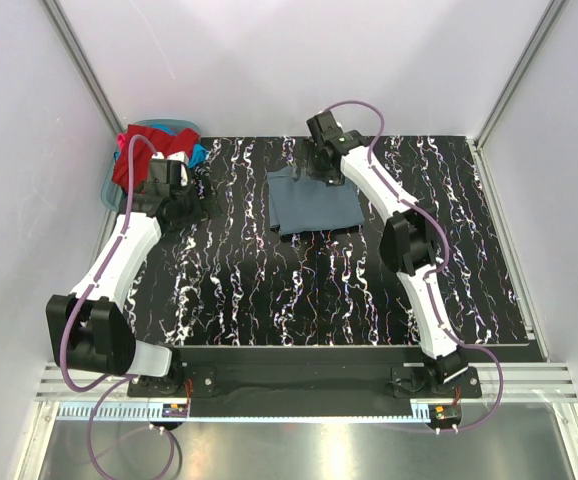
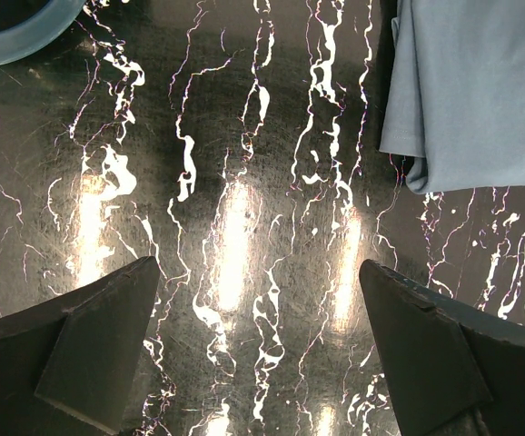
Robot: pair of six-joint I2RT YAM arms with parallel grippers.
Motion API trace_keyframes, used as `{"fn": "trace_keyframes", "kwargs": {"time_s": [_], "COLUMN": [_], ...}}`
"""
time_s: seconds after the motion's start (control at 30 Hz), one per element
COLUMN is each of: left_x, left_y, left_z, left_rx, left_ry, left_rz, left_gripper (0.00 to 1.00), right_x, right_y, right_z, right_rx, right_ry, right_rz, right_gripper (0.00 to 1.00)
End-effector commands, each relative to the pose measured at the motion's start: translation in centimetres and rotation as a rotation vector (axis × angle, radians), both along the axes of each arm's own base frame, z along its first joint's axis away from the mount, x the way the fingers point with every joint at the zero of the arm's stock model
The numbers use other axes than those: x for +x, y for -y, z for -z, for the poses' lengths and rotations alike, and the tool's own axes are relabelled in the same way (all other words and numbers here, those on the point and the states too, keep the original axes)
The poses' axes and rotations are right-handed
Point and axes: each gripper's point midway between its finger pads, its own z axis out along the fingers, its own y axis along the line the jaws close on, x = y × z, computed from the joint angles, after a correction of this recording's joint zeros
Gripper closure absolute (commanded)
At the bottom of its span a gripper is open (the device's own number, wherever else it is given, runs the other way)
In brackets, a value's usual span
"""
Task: Fold and stack the t-shirts
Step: Fold the tshirt
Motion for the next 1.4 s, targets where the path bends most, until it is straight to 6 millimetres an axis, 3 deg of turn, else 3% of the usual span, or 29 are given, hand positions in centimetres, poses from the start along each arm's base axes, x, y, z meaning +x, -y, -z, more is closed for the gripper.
{"fn": "trace_keyframes", "kwargs": {"time_s": [0.0, 0.07, 0.23, 0.4, 0.57, 0.67, 0.83, 1.1, 1.3, 1.37], "left_x": [0.8, 0.5, -0.5, -1.3, -1.3, -1.2, -2.0, -1.7, -1.9, -1.9], "left_y": [-0.1, -0.2, -0.7, -0.1, -0.3, -2.0, -1.6, -1.2, -1.3, -1.3], "left_z": [-3.1, -3.5, -3.6, -2.8, -3.1, -3.0, -3.2, -2.0, -1.8, -1.8], "left_rx": [-0.01, -0.01, -0.017, -0.052, -0.031, 0.052, 0.027, 0.02, 0.031, 0.031], "left_ry": [0.107, 0.119, 0.115, 0.087, 0.105, 0.101, 0.111, 0.075, 0.072, 0.073], "left_rz": [-0.006, -0.016, -0.063, -0.058, -0.053, -0.099, -0.086, -0.066, -0.057, -0.057], "left_gripper": [0.01, 0.01, 0.01, 0.01, 0.01, 0.01, 0.01, 0.01, 0.01, 0.01], "right_x": [-0.6, -0.9, -1.6, -2.0, -3.5, -3.6, -3.0, -2.5, -2.4, -2.0], "right_y": [0.9, 1.7, 1.0, 0.2, -2.1, -2.5, -1.6, -2.0, 0.6, 2.4], "right_z": [1.3, 2.2, 3.0, 2.1, 1.2, 2.2, 3.3, 8.5, 12.1, 12.6], "right_rx": [-0.068, -0.103, -0.128, -0.173, -0.148, -0.156, -0.215, -0.273, -0.291, -0.275], "right_ry": [-0.034, -0.046, -0.064, -0.024, -0.026, -0.043, -0.039, -0.09, -0.175, -0.205], "right_rz": [0.019, 0.042, 0.022, 0.003, -0.067, -0.072, -0.044, -0.124, -0.058, 0.002], "right_gripper": [0.0, 0.0, 0.0, 0.0, 0.0, 0.0, 0.0, 0.0, 0.0, 0.0]}}
